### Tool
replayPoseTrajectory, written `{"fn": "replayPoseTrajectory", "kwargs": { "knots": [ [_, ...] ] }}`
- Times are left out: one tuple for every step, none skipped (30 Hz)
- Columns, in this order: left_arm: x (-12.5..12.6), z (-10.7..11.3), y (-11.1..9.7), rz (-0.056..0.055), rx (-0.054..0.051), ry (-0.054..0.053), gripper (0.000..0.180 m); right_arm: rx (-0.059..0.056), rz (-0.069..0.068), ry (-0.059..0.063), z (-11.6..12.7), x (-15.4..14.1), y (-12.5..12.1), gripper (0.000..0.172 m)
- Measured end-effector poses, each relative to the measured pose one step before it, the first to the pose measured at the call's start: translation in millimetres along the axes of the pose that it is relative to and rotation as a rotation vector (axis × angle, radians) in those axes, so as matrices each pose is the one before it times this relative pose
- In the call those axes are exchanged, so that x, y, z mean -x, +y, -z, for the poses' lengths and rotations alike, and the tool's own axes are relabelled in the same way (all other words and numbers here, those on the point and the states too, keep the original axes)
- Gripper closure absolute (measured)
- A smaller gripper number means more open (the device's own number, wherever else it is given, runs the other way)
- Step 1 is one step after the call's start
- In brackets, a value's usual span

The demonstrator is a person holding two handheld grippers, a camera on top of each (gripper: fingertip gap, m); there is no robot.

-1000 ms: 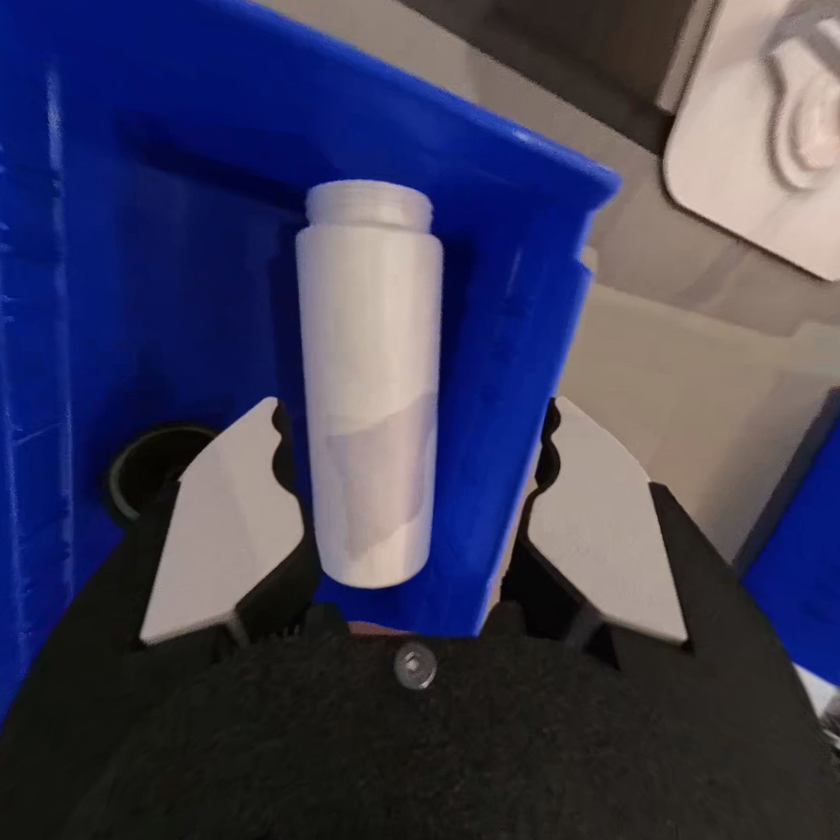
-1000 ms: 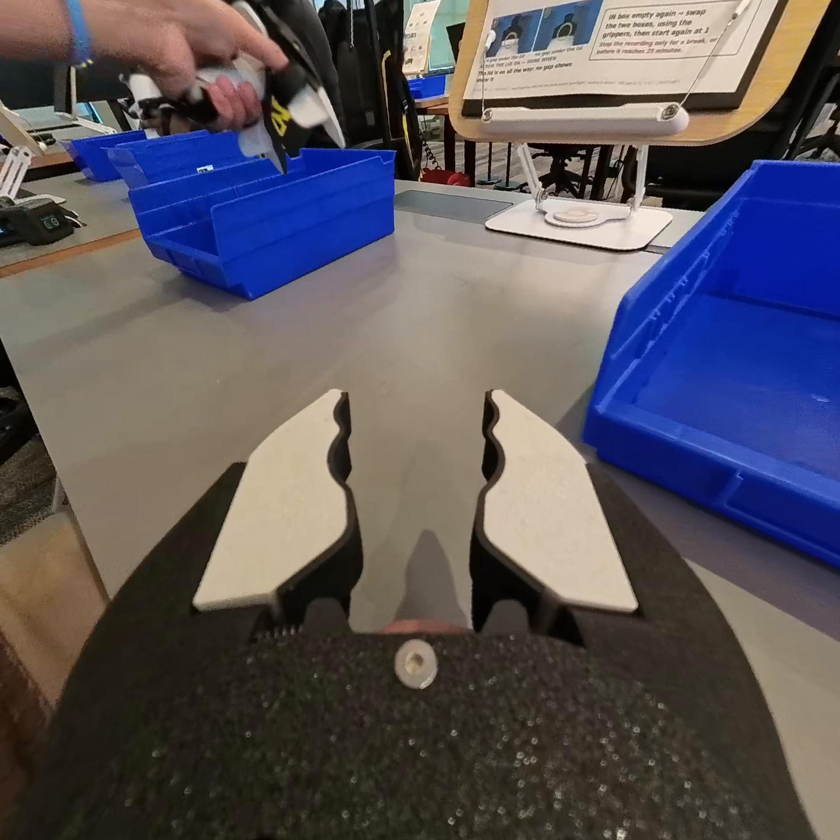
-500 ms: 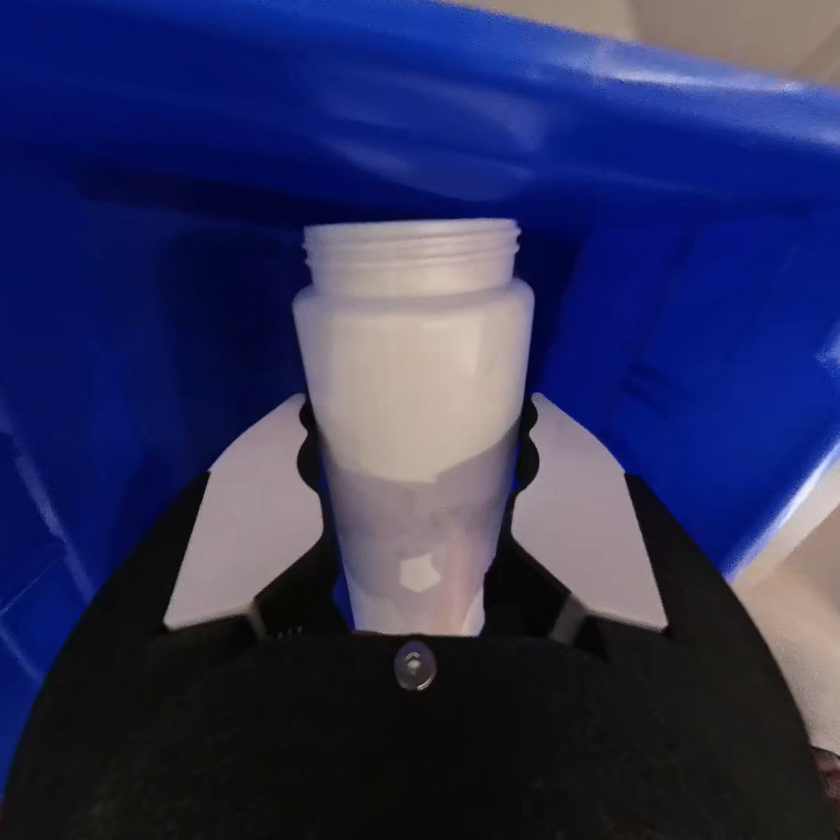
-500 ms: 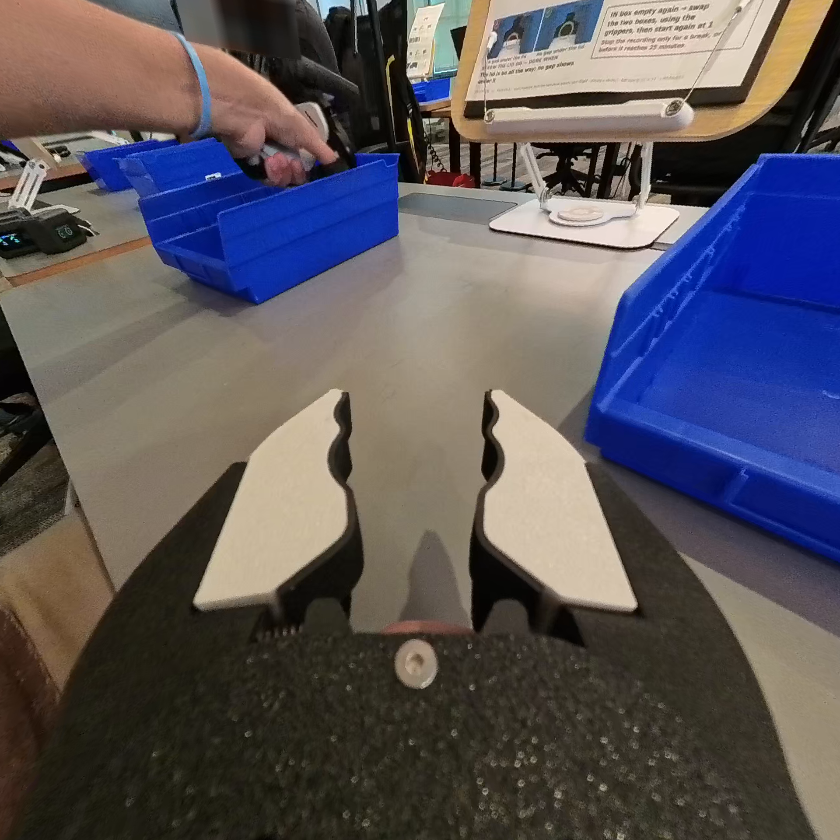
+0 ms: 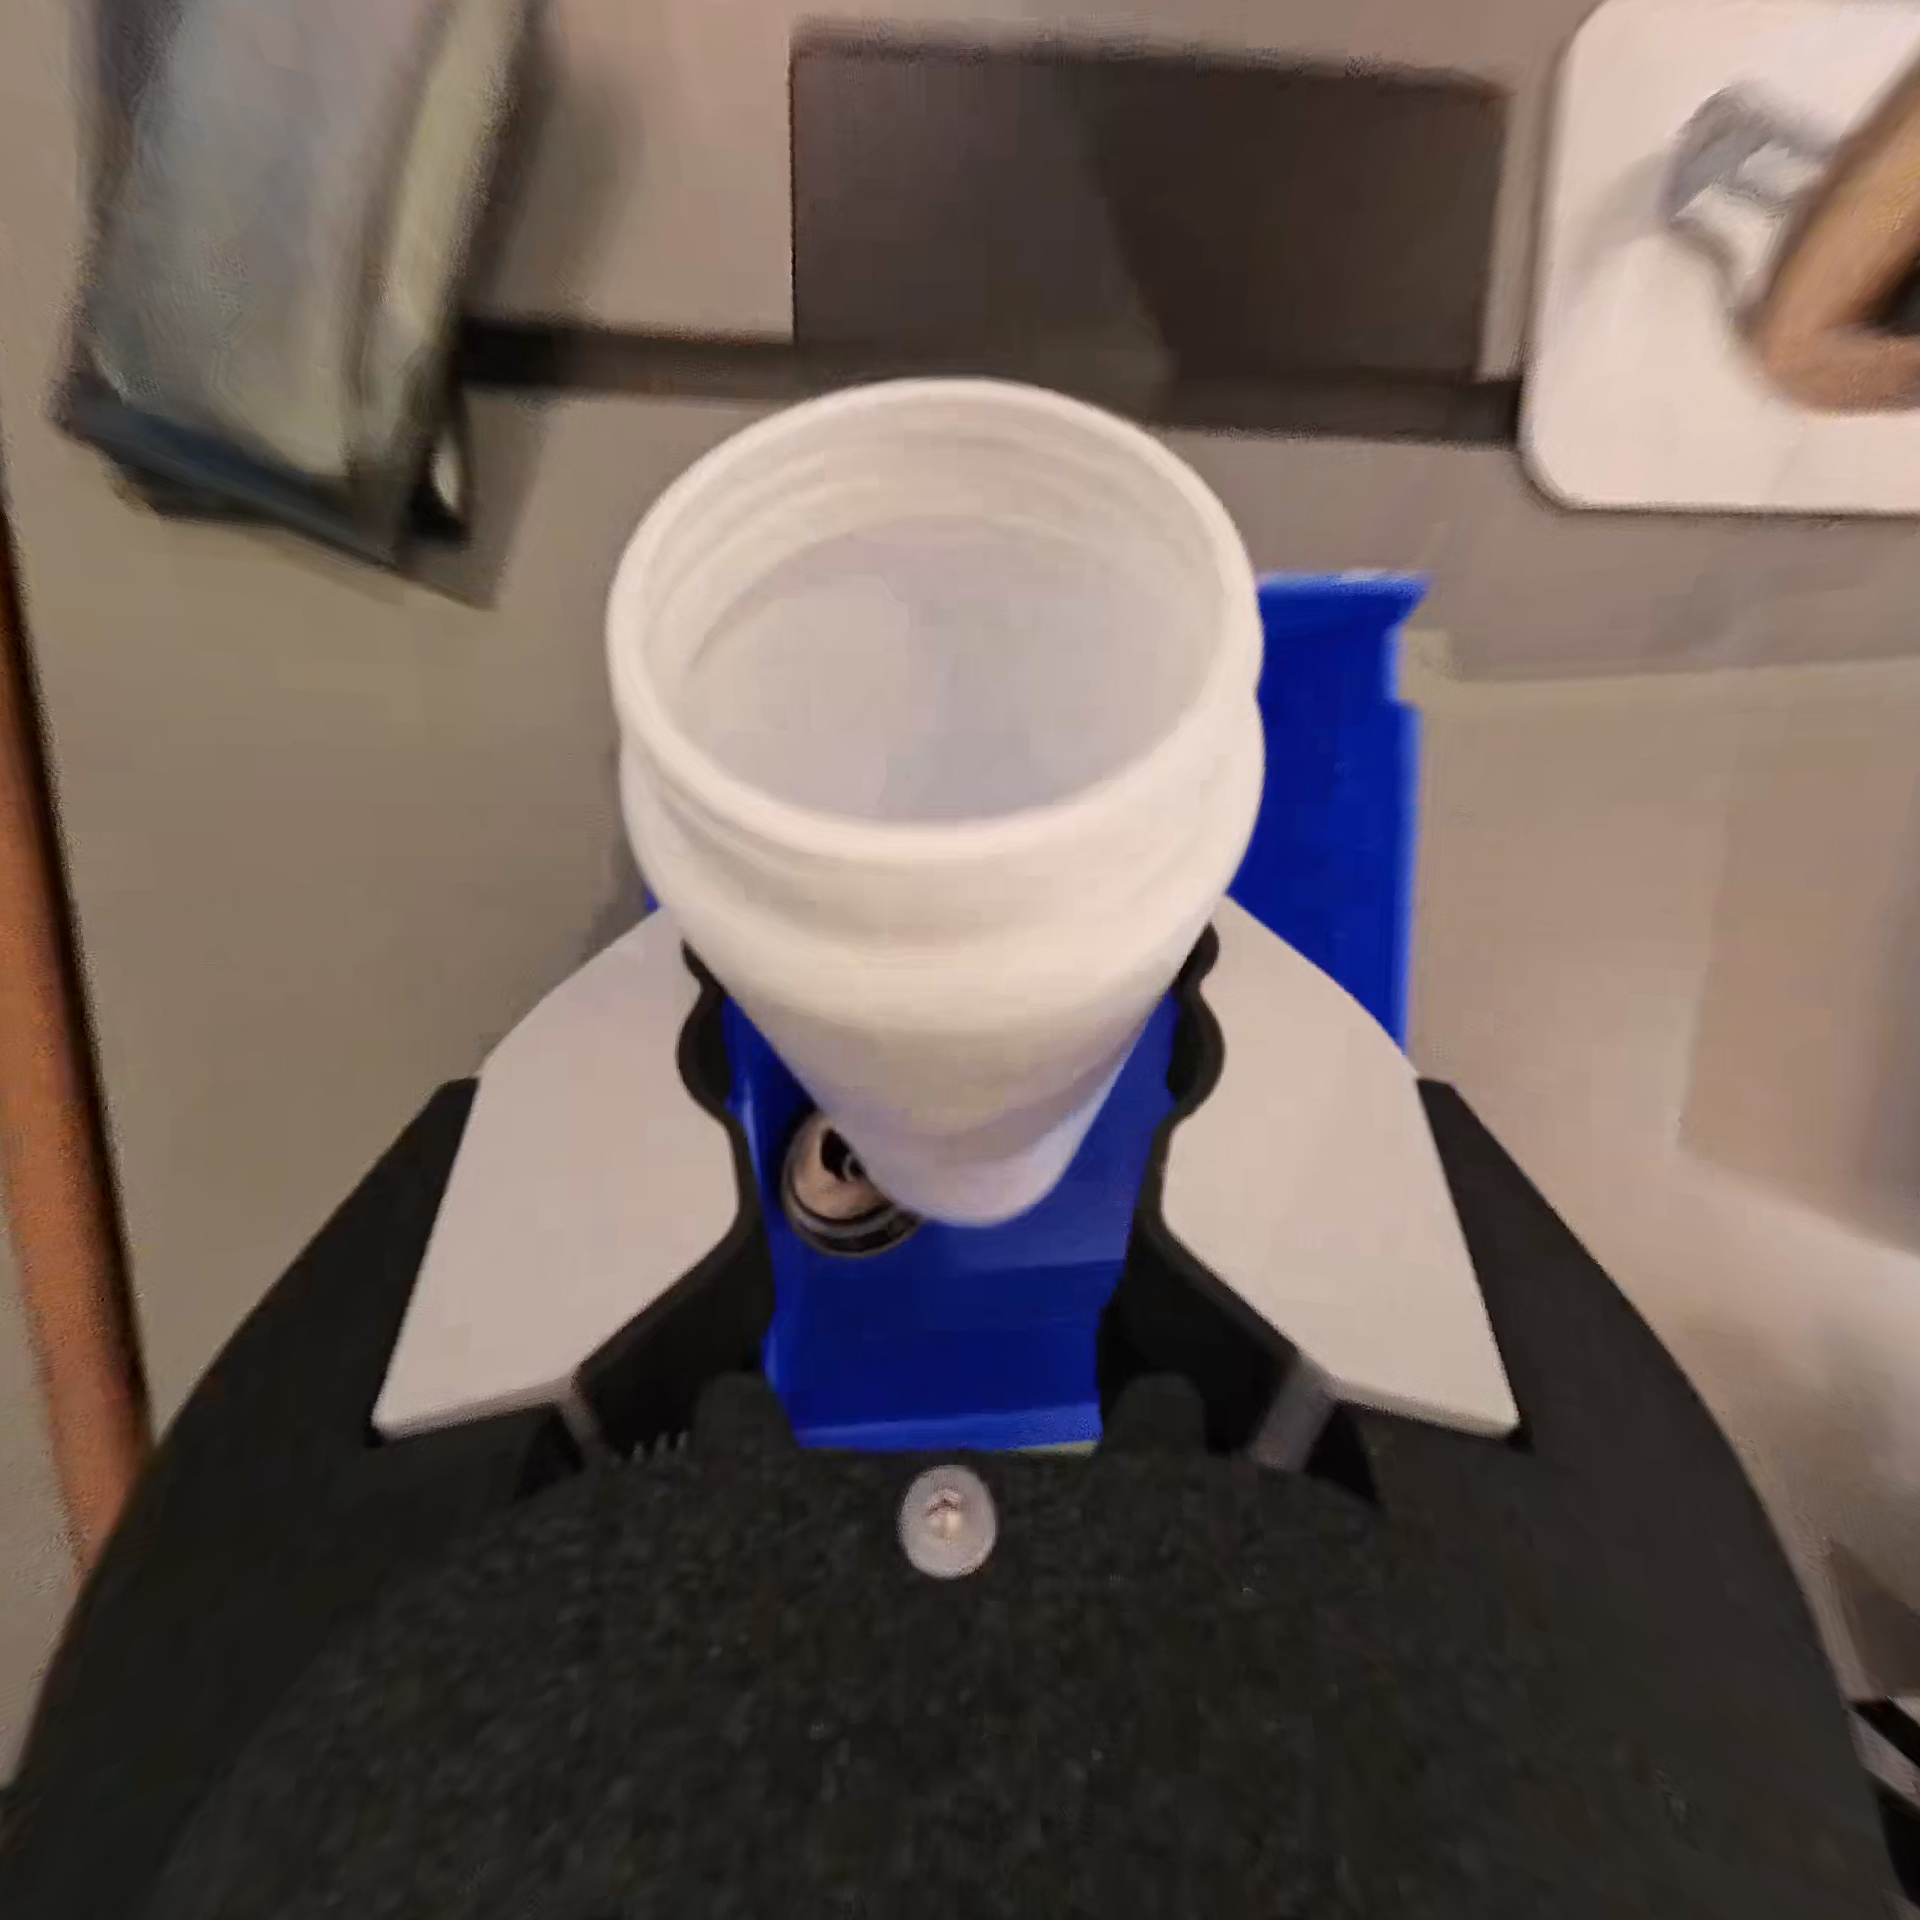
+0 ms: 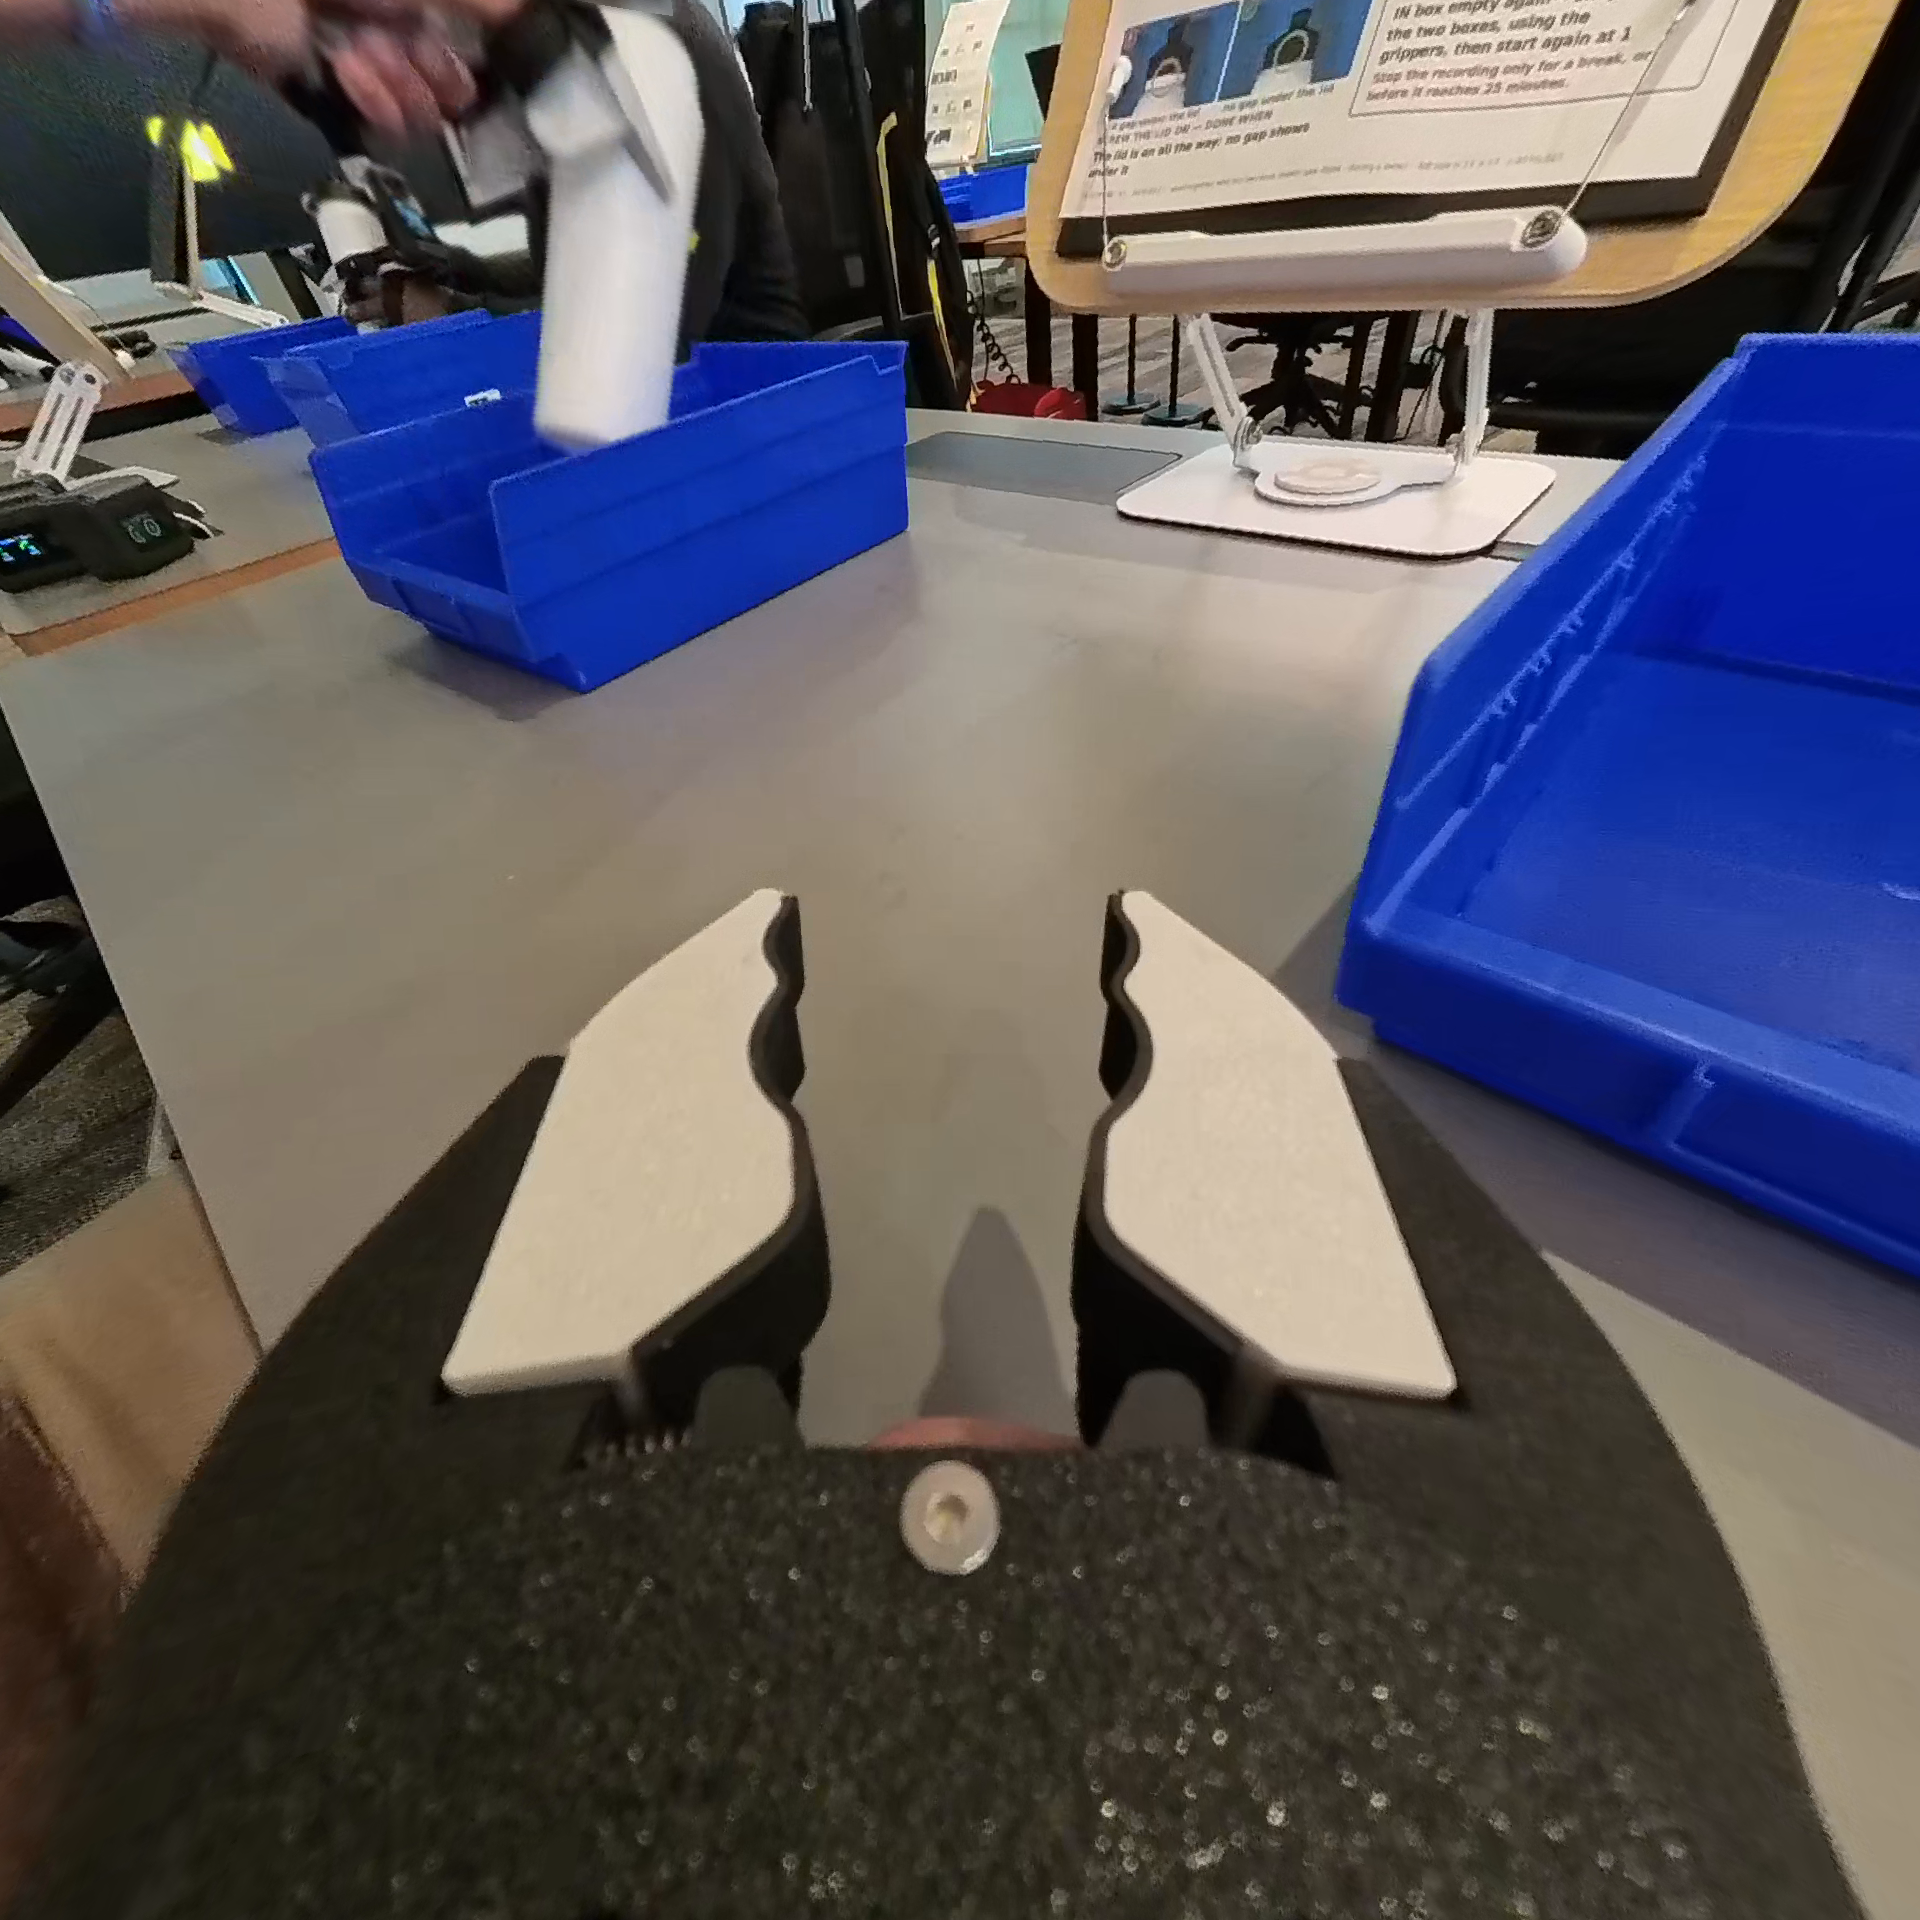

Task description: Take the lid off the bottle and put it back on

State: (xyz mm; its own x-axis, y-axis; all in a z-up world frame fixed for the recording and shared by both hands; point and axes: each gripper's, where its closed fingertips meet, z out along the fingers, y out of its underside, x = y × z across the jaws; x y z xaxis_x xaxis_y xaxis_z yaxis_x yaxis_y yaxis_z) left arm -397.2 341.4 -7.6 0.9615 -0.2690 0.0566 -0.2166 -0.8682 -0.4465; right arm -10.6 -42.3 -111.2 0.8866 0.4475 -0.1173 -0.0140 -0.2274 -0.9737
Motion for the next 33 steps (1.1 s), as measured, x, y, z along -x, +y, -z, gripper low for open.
{"fn": "replayPoseTrajectory", "kwargs": {
  "knots": [
    [-3.69, 19.9, -10.46, -0.0282, -0.0615, 0.0166, 0.097, 0.0024, 0.0033, 0.0013, -0.22, 0.18, 0.2, 0.117],
    [-6.6, 19.03, -10.47, -0.0278, -0.0601, 0.0237, 0.097, 0.0024, 0.0025, 0.0003, -0.32, 0.32, 0.28, 0.117],
    [-9.0, 17.75, -10.81, -0.0259, -0.0617, 0.0258, 0.097, 0.0019, 0.0007, -0.0012, -0.31, 0.54, 0.2, 0.117],
    [-10.73, 16.07, -10.73, -0.024, -0.0622, 0.0238, 0.097, 0.0012, -0.0005, -0.0015, -0.36, 0.46, 0.08, 0.117],
    [-12.55, 13.57, -10.31, -0.0227, -0.062, 0.0246, 0.097, 0.0004, -0.0004, -0.0022, -0.35, 0.57, 0.11, 0.117],
    [-14.88, 10.38, -9.03, -0.0209, -0.0581, 0.0287, 0.097, 0.0011, 0.0004, -0.0005, -0.28, 0.29, 0.09, 0.117],
    [-16.55, 6.63, -6.94, -0.0188, -0.0483, 0.0305, 0.097, 0.0024, 0.0011, 0.0003, -0.27, 0.09, 0.24, 0.117],
    [-17.38, 3.13, -4.12, -0.0156, -0.0359, 0.0268, 0.097, 0.0021, 0.0005, 0.0009, -0.25, -0.03, 0.2, 0.117],
    [-17.62, -0.32, -1.23, -0.013, -0.0234, 0.0226, 0.097, 0.0015, -0.0007, 0.0003, -0.28, -0.08, 0.1, 0.117],
    [-19.27, -3.61, 1.24, -0.0154, -0.0144, 0.028, 0.097, -0.0009, -0.002, -0.0011, -0.28, 0.07, -0.19, 0.117],
    [-20.44, -6.51, 2.69, -0.016, -0.0099, 0.0336, 0.097, -0.0023, -0.0022, -0.0004, -0.42, 0.08, -0.37, 0.117],
    [-20.11, -9.5, 4.51, -0.0133, -0.0007, 0.0314, 0.097, -0.0023, -0.0011, -0.0021, -0.55, 0.27, -0.39, 0.117],
    [-18.92, -11.97, 5.44, -0.0141, 0.0052, 0.025, 0.097, 0.0011, 0.0004, -0.0029, -0.67, 0.52, 0.01, 0.117],
    [-17.04, -13.62, 5.69, -0.0181, 0.007, 0.0155, 0.097, 0.0044, 0.0008, 0.0004, -0.45, 0.05, 0.54, 0.117],
    [-15.17, -14.75, 5.66, -0.0246, 0.0081, 0.0055, 0.097, 0.0007, 0.0005, 0.0016, -0.06, -0.19, -0.03, 0.117],
    [-13.34, -15.12, 5.15, -0.0296, 0.0052, -0.003, 0.097, -0.0026, 0.0009, 0.0012, 0.24, 0.0, -0.22, 0.117],
    [-12.33, -15.02, 4.79, -0.0262, 0.0018, -0.0055, 0.097, -0.0033, 0.0015, 0.0003, 0.35, 0.05, -0.39, 0.118],
    [-11.88, -14.6, 4.87, -0.0169, -0.0001, -0.0003, 0.097, -0.0038, 0.0022, 0.0, 0.46, 0.23, -0.5, 0.117],
    [-11.35, -13.81, 4.89, -0.0095, -0.0032, 0.0046, 0.097, -0.0055, 0.0027, 0.0004, 0.79, 0.27, -0.52, 0.117],
    [-9.6, -12.85, 4.59, -0.0092, -0.0082, 0.0024, 0.097, -0.006, 0.0032, 0.001, 1.24, 0.18, -0.7, 0.117],
    [-7.19, -12.29, 5.79, -0.0161, -0.0035, -0.0065, 0.097, -0.0036, 0.0033, 0.0021, 1.43, 0.15, -0.27, 0.117],
    [-4.31, -11.37, 6.88, -0.0227, -0.0037, -0.0228, 0.097, -0.0019, 0.0035, 0.0032, 1.51, -0.15, -0.08, 0.117],
    [-2.81, -10.2, 7.93, -0.0166, -0.0031, -0.0275, 0.097, -0.002, 0.002, 0.0045, 1.35, -0.62, 0.04, 0.117],
    [-4.55, -9.62, 10.42, 0.0025, 0.0172, -0.0058, 0.097, -0.002, -0.0006, 0.0031, 1.16, -0.7, -0.15, 0.118],
    [-5.59, -8.34, 10.2, 0.0158, 0.0196, 0.0116, 0.097, -0.0013, -0.0031, 0.0017, 0.93, -0.71, -0.05, 0.117],
    [-4.38, -6.32, 8.03, 0.0116, 0.0097, 0.0086, 0.097, -0.0008, -0.0045, 0.0005, 0.62, -0.75, 0.12, 0.118],
    [-3.18, -4.47, 6.44, 0.0005, 0.0052, 0.0029, 0.097, -0.0006, -0.0052, -0.0003, 0.48, -0.67, 0.01, 0.117],
    [-2.68, -3.46, 5.95, -0.0016, 0.01, 0.0024, 0.097, -0.0009, -0.0038, 0.0003, 0.46, -0.63, -0.01, 0.117],
    [-2.69, -2.95, 5.58, 0.0018, 0.0131, 0.0051, 0.097, -0.0007, -0.0021, -0.0008, 0.27, -0.38, -0.1, 0.117],
    [-2.42, -1.8, 3.4, 0.0031, 0.0039, 0.0068, 0.097, 0.0009, -0.001, -0.001, 0.09, -0.12, 0.18, 0.117],
    [-2.13, -0.62, 1.5, 0.0019, -0.0001, 0.0074, 0.097, 0.0011, -0.0008, -0.0008, -0.19, 0.03, 0.08, 0.117],
    [-1.14, -0.33, 1.6, 0.0023, 0.0115, 0.0042, 0.097, 0.0026, 0.0001, -0.0013, -0.36, 0.11, 0.33, 0.117],
    [-0.25, -0.14, 1.02, 0.0021, 0.0085, -0.0009, 0.097, 0.0048, 0.0014, -0.0012, -0.65, 0.23, 0.56, 0.117]
  ]
}}
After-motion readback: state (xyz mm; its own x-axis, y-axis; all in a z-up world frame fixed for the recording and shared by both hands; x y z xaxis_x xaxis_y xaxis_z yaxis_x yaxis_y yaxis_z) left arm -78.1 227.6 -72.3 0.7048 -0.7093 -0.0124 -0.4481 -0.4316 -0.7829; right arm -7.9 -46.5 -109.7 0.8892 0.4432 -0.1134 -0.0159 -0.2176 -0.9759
